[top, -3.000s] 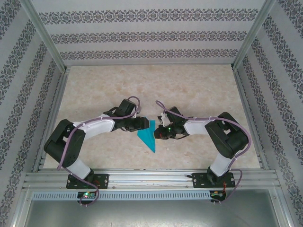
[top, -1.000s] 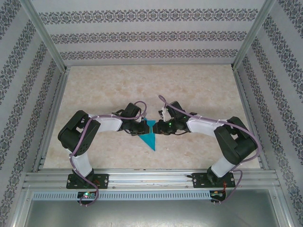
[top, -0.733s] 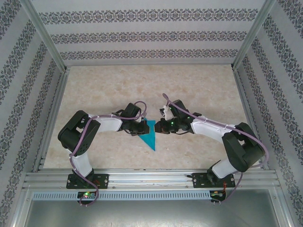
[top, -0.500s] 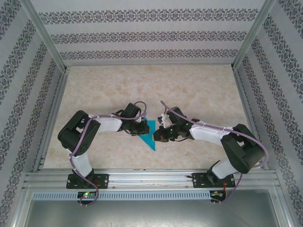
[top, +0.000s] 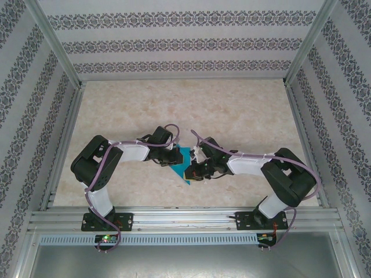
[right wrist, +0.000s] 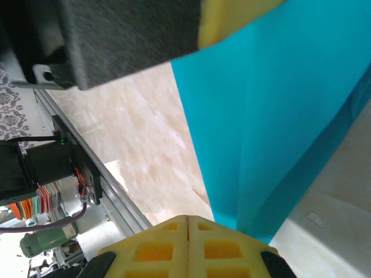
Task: Fold a paper plane with a square sheet of paper (fold left side to right side)
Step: Fourth fold the wing at the center of the table.
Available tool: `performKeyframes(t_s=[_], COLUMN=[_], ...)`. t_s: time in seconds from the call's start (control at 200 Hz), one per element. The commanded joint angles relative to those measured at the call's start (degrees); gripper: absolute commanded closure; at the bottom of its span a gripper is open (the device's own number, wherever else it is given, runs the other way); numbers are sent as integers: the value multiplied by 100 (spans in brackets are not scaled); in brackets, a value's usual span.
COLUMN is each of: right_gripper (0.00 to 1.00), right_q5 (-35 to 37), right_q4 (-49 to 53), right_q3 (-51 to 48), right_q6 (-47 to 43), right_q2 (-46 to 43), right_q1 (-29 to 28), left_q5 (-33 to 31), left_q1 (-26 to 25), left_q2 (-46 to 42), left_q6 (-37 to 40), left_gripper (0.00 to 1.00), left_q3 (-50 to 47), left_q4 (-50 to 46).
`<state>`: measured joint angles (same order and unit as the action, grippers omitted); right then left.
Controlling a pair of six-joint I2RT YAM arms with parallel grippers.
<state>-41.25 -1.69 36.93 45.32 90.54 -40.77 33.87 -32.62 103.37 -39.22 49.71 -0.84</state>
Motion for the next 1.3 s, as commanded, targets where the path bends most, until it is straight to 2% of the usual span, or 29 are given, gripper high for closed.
performKeyframes(t_s=[0.0,1.294], right_gripper=[100,100], right_q5=[30,144], right_q4=[-176,-332], right_q3=[-114,-344], right_q6=[64,116], right_q2=[116,454], right_q1=[-73,-253], left_q5=[-372,-405], left_q1=[-43,16], left_q2=[151,106], left_q6=[20,60], left_gripper=[92,93], left_q3=[-224,-209], left_q4=[-352,-464])
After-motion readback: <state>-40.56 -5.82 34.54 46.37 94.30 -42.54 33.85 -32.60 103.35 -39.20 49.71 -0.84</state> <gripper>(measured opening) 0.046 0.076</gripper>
